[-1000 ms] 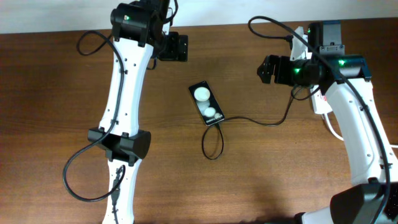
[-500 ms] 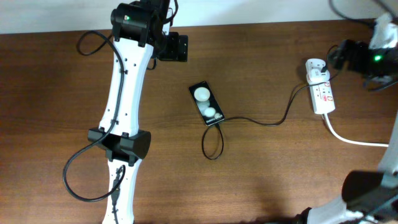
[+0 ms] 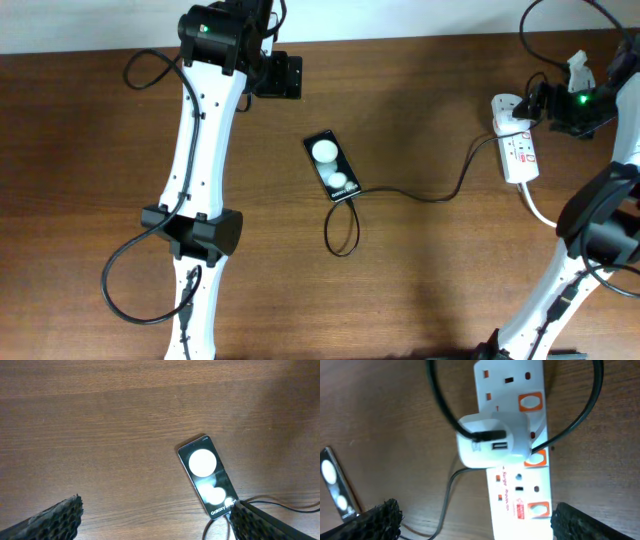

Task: Plug charger to phone and switch on socket
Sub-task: 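Move the right gripper over the power strip's orange switch, then press the orange switch beside the charger plug down with the right gripper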

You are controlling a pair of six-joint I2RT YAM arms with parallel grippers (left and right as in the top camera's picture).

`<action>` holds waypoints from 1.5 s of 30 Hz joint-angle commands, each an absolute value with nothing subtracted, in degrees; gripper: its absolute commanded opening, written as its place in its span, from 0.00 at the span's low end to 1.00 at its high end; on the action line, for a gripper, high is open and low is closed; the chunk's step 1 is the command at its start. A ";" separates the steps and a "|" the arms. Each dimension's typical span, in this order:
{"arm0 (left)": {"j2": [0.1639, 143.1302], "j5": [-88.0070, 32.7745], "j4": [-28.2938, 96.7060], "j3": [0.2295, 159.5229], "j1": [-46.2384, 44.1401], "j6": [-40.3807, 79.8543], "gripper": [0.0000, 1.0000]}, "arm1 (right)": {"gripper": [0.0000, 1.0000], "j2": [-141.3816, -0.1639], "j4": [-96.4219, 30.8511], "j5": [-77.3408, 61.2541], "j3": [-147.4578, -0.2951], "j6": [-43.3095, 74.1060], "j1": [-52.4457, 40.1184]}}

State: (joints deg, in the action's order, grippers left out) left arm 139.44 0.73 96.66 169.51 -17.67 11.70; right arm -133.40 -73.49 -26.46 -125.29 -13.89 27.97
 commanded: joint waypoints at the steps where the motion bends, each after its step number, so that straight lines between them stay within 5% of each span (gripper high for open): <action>1: 139.13 1.48 96.73 170.63 -17.47 11.00 0.99 | 0.99 -137.21 -72.64 -26.20 -126.17 -13.89 27.57; 45: 139.13 1.48 96.73 170.63 -17.47 11.00 0.99 | 0.99 -141.14 -68.31 -26.22 -123.74 -14.13 20.95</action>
State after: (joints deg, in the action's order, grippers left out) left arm 139.44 0.73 96.66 169.51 -17.67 11.70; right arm -140.33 -67.20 -21.93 -124.70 -13.91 23.14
